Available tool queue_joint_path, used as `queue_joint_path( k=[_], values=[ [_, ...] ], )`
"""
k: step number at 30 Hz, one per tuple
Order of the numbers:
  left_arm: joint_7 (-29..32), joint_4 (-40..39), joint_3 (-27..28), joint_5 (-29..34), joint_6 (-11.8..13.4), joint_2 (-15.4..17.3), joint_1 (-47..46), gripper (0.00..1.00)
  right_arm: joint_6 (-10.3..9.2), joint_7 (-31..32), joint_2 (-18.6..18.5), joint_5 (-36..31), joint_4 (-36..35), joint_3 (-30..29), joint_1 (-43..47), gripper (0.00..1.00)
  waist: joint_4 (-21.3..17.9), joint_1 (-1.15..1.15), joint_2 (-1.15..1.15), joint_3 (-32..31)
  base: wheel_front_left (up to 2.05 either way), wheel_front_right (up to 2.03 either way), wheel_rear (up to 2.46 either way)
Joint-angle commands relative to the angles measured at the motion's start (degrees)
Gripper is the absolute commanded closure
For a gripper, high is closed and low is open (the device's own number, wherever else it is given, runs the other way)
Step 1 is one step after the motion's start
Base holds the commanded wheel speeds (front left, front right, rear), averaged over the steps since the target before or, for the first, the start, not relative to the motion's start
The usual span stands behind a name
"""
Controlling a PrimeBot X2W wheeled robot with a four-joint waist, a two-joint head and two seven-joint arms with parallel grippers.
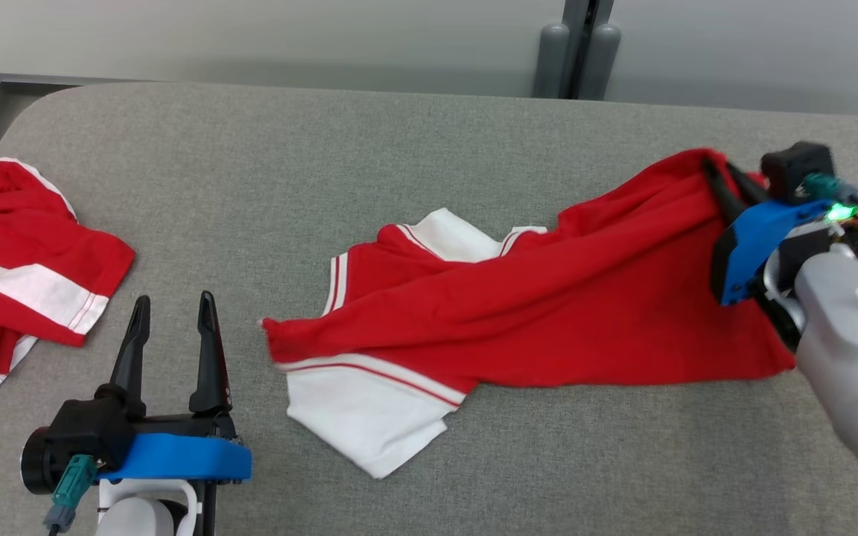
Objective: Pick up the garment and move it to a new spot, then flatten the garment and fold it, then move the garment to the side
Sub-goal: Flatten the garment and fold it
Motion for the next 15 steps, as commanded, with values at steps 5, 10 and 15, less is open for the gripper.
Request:
queue_joint_path(
  k=[5,10,15],
  values=[
    [-0.16,0.01,-0.49,-0.97,0.28,-0.04,-1.42,0.00,-0.01,-0.41,-2.41,-0.58,2.35,-5.85,-4.21,1.00,1.24,0.00,-0.01,1.81,0.00,0.00,0.00],
    [-0.15,0.06,-0.81,-1.41,0.49,-0.05,-1.94,0.00,-0.01,-0.44,-1.41,-1.88,2.10,-9.70,-4.21,0.00,1.19,0.00,-0.01,2.83,0.00,0.00,0.00],
    [-0.16,0.05,-0.57,-1.11,0.65,-0.04,-2.07,0.00,-0.01,-0.40,-1.19,-5.07,-5.27,-14.91,-0.28,0.00,-0.33,0.00,-0.01,2.54,0.00,0.00,0.00]
  ],
)
